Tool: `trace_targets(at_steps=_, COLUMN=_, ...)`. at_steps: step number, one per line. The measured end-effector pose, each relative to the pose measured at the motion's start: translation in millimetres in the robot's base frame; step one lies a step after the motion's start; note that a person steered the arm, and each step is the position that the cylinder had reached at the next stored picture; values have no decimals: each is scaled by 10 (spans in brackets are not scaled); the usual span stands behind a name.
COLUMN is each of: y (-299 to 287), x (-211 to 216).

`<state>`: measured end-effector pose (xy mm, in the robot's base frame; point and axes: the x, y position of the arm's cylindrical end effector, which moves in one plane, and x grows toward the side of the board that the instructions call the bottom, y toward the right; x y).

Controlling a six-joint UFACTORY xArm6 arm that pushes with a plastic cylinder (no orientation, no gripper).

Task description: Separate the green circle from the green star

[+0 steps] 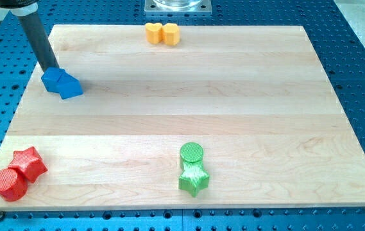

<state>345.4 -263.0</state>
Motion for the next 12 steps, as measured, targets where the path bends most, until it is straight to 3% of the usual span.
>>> trace_targets(at_steps=2, y=244, x=-79)
trace_targets(at_steps=3, y=794, x=-149)
trace_targets(at_steps=4, y=1744, x=177)
trace_targets(at_steps=6, y=3284, x=1406)
trace_targets(at_steps=7, y=3460, x=2064)
trace_targets(at_steps=8, y=3457, x=2404)
trace_targets(at_steps=10, y=3139, x=2416)
trace_targets(at_steps=12, y=2336, x=1792)
